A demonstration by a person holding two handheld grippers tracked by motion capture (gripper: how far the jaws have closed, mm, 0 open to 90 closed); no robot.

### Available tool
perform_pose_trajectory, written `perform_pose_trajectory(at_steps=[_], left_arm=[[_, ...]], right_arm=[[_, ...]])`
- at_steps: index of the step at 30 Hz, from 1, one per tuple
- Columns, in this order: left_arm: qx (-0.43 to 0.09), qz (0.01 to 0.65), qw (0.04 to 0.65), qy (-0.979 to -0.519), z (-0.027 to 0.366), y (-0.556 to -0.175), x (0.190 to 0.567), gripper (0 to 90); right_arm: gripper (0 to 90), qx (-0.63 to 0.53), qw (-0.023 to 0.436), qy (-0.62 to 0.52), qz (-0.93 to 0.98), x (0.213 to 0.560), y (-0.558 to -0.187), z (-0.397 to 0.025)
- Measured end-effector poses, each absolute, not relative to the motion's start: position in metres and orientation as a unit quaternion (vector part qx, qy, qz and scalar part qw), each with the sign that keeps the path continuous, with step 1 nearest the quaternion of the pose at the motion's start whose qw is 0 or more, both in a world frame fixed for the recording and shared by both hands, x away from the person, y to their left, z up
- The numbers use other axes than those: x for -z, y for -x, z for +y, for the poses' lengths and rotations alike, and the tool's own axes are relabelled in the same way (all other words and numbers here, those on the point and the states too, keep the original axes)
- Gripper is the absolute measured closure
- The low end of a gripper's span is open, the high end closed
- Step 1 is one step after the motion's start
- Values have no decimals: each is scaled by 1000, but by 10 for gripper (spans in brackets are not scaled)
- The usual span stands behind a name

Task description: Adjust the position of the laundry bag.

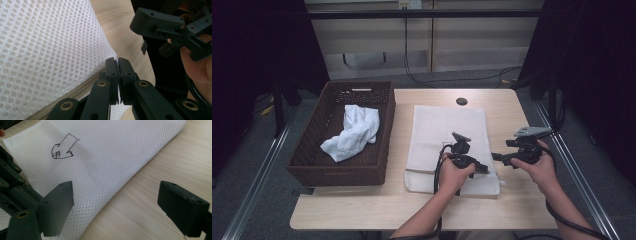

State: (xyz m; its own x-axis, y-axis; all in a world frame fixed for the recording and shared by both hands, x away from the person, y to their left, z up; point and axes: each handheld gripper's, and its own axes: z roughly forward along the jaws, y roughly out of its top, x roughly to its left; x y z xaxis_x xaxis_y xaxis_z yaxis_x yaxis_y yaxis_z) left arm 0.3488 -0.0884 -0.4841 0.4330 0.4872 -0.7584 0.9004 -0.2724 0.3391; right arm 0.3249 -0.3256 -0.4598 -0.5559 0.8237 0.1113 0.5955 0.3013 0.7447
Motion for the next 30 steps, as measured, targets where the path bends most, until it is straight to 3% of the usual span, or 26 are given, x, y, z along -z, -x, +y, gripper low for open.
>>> perform_pose_trajectory(at_steps=[30], left_arm=[[236, 468, 398, -753, -86, -361, 465, 875]], right_arm=[[125, -386, 128, -438, 802, 453, -306, -336]])
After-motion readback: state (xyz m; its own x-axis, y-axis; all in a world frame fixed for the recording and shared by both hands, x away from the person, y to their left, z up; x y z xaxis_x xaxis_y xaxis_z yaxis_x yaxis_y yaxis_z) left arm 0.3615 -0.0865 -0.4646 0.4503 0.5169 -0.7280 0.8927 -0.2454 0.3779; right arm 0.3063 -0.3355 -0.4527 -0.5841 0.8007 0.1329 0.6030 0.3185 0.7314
